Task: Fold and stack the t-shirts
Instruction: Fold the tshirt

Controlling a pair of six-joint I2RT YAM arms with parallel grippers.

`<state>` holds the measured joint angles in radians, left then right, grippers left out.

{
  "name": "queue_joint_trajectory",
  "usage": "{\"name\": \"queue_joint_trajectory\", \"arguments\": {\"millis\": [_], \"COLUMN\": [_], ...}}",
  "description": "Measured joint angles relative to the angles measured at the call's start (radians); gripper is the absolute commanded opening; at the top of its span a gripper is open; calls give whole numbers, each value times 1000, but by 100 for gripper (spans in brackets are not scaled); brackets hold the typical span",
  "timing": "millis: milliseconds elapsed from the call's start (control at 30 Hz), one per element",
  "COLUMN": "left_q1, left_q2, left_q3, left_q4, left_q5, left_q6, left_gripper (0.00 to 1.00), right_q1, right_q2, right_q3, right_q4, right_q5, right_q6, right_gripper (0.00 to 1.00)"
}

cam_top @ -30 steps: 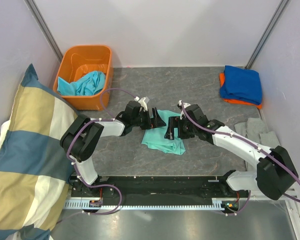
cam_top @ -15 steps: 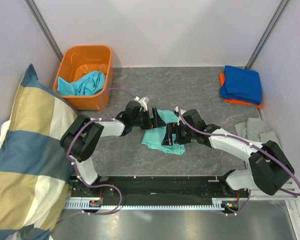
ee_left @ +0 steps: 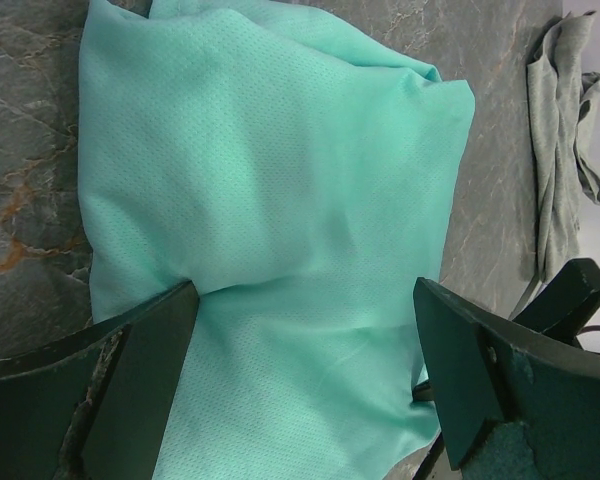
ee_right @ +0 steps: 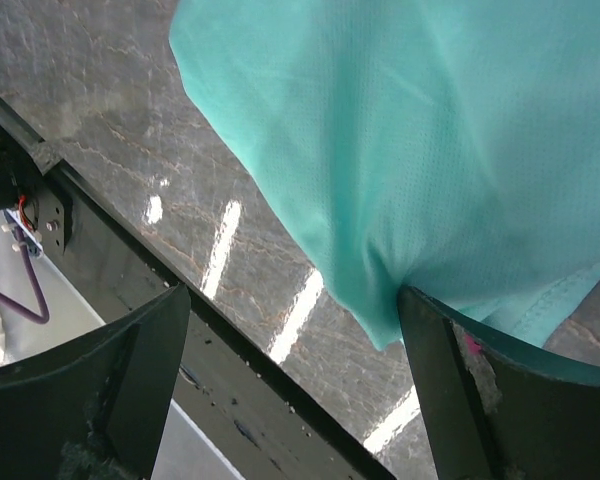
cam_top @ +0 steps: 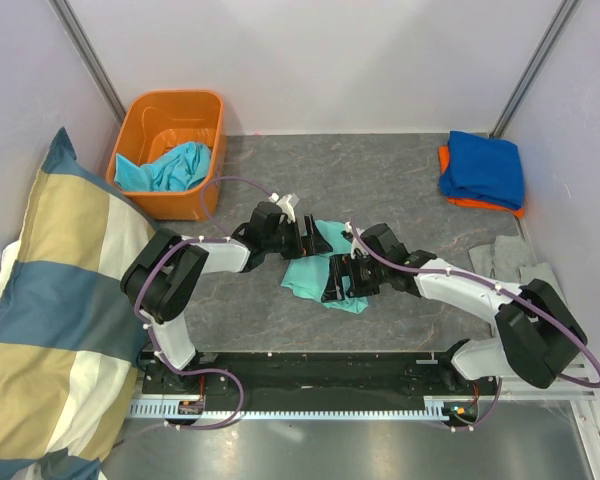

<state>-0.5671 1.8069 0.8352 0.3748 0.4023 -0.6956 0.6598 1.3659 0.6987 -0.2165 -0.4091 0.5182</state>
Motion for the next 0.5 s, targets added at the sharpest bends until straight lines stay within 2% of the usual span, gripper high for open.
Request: {"name": "queue_joint_trajectory", "arguments": {"millis": [333, 500], "left_q1": [0, 0], "left_q2": [5, 5], "left_q3": [2, 2], "left_q4": [7, 7], "left_q5": [1, 1], "left_q6": [-11, -13], "left_gripper": [100, 100], "right_q1": [6, 7], "right_q2": [-40, -83], "right_q3": [-14, -19], "right_q4": [-116, -225], "right_q5": [-5, 29], "right_q6": [-9, -22], "right_gripper": [95, 96]}}
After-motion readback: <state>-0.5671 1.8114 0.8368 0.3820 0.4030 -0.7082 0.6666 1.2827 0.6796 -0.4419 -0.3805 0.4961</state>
